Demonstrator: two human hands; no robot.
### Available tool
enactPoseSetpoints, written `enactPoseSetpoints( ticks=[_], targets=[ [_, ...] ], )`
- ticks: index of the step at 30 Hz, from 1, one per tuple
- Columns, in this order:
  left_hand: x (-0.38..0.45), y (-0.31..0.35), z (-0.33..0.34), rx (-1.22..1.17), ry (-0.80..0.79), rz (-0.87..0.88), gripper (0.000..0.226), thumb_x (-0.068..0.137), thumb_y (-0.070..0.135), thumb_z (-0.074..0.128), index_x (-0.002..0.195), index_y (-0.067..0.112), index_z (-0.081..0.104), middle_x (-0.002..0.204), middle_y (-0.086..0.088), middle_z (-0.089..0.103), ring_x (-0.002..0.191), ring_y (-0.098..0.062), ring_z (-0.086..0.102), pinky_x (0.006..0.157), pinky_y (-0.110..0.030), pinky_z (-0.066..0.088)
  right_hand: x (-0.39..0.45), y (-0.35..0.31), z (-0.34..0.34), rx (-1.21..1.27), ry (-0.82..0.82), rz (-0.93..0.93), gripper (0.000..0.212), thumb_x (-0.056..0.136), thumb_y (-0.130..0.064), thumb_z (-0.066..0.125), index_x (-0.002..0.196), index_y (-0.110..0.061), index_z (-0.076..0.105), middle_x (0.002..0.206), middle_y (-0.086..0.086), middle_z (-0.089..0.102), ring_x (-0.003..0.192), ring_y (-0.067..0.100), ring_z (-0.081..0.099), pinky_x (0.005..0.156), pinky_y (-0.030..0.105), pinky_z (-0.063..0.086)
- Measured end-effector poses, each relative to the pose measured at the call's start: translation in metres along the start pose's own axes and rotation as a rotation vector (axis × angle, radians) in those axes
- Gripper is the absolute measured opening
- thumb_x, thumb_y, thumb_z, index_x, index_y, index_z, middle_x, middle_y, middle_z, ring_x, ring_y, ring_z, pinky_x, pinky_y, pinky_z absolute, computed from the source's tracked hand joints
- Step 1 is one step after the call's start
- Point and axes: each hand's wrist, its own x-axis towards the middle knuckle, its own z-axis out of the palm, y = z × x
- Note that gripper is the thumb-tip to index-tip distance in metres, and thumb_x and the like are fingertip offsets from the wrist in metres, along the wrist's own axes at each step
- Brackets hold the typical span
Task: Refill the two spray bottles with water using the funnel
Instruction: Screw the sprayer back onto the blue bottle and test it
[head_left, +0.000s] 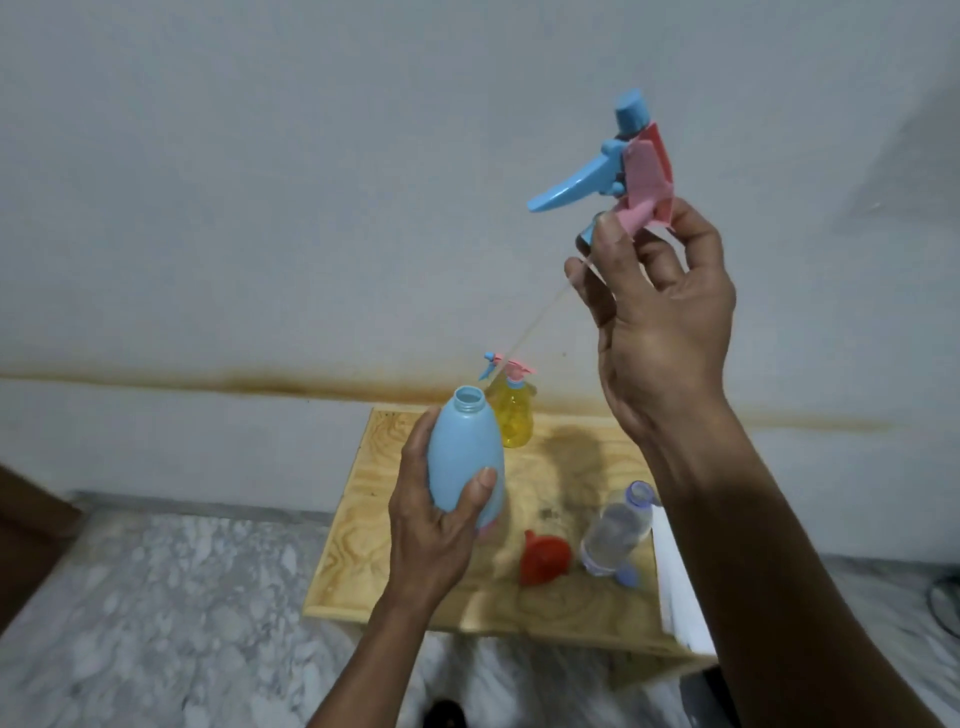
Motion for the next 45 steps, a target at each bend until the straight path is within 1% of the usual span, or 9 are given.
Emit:
enactPoseSetpoints(
  ticks=[3, 14, 19, 24, 26, 30, 34, 39, 45],
  targets=[
    [-0.015, 0.013, -0.002, 0.005, -0.004, 0.006, 0.065, 0.081, 0.056, 0.065, 0.139, 0.059, 0.037, 0.139, 0.031, 0.048, 0.125, -0.008, 0.055, 0.092, -0.043, 0.057, -0.015, -0.011, 0.001, -0.009, -0.044, -0.014, 0.047, 0.09, -0.001, 0.07, 0.131, -0.002, 0.046, 0.105, 0.016, 0.067, 0.083, 0.015, 0.068, 0.082, 0.035, 0.059],
    [-0.055, 0.048, -0.019, -0.031, 0.026, 0.0, 0.06, 0.08, 0.056, 0.065, 0.134, 0.063, 0.04, 0.134, 0.037, 0.05, 0.122, 0.004, 0.055, 0.093, -0.029, 0.054, -0.07, 0.014, -0.017, -0.394, -0.366, 0.083, 0.04, 0.084, -0.011, 0.079, 0.115, -0.018, 0.053, 0.088, 0.015, 0.072, 0.078, 0.02, 0.068, 0.086, 0.048, 0.056],
    [-0.047, 0.058, -0.032, -0.045, 0.028, 0.008, 0.062, 0.08, 0.056, 0.065, 0.138, 0.052, 0.043, 0.134, 0.031, 0.052, 0.121, 0.001, 0.057, 0.092, -0.034, 0.056, -0.086, 0.027, -0.015, -0.404, -0.435, 0.173, 0.042, 0.084, -0.014, 0.079, 0.116, -0.015, 0.052, 0.086, 0.012, 0.075, 0.077, 0.017, 0.067, 0.079, 0.036, 0.054],
    [-0.03, 0.063, -0.045, -0.072, -0.009, 0.002, 0.062, 0.079, 0.06, 0.065, 0.137, 0.053, 0.043, 0.133, 0.03, 0.052, 0.118, -0.001, 0.058, 0.09, -0.038, 0.059, -0.081, 0.031, -0.001, -0.467, -0.485, 0.131, 0.042, 0.083, -0.018, 0.08, 0.115, -0.023, 0.054, 0.09, 0.012, 0.075, 0.085, 0.021, 0.067, 0.087, 0.047, 0.055],
    [-0.022, 0.064, -0.05, -0.088, -0.019, -0.002, 0.063, 0.079, 0.06, 0.065, 0.138, 0.051, 0.044, 0.134, 0.029, 0.053, 0.119, -0.001, 0.058, 0.092, -0.039, 0.058, -0.079, 0.033, 0.006, -0.468, -0.489, 0.13, 0.043, 0.084, -0.019, 0.08, 0.118, -0.025, 0.054, 0.091, 0.009, 0.075, 0.087, 0.019, 0.068, 0.086, 0.045, 0.056],
    [-0.008, 0.062, -0.059, -0.116, -0.029, -0.005, 0.067, 0.078, 0.06, 0.065, 0.14, 0.047, 0.044, 0.135, 0.029, 0.053, 0.121, -0.001, 0.057, 0.093, -0.038, 0.057, -0.076, 0.036, 0.019, -0.351, -0.414, 0.234, 0.058, 0.084, -0.02, 0.077, 0.134, -0.026, 0.048, 0.098, 0.007, 0.077, 0.093, 0.015, 0.072, 0.078, 0.024, 0.054],
    [0.002, 0.062, -0.064, -0.132, -0.046, 0.016, 0.063, 0.079, 0.056, 0.067, 0.137, 0.052, 0.044, 0.135, 0.032, 0.053, 0.122, 0.003, 0.056, 0.094, -0.028, 0.056, -0.075, 0.046, 0.027, -0.241, -0.323, 0.259, 0.062, 0.069, -0.023, 0.083, 0.125, -0.011, 0.058, 0.096, 0.008, 0.075, 0.089, 0.018, 0.07, 0.082, 0.033, 0.054],
    [0.011, 0.062, -0.066, -0.127, -0.072, 0.031, 0.062, 0.079, 0.056, 0.067, 0.136, 0.054, 0.043, 0.136, 0.033, 0.052, 0.122, 0.004, 0.056, 0.095, -0.028, 0.055, -0.074, 0.048, 0.031, -0.291, -0.338, 0.235, 0.031, 0.079, -0.034, 0.076, 0.102, -0.014, 0.076, 0.096, 0.001, 0.074, 0.086, 0.011, 0.065, 0.079, 0.03, 0.054],
    [0.017, 0.065, -0.064, -0.09, -0.096, 0.066, 0.064, 0.079, 0.062, 0.064, 0.138, 0.057, 0.039, 0.136, 0.035, 0.048, 0.121, 0.006, 0.054, 0.093, -0.027, 0.056, -0.074, 0.045, 0.033, -0.3, -0.322, 0.2, 0.037, 0.079, -0.034, 0.075, 0.108, -0.011, 0.071, 0.103, 0.006, 0.075, 0.091, 0.012, 0.067, 0.08, 0.025, 0.055]
  ],
)
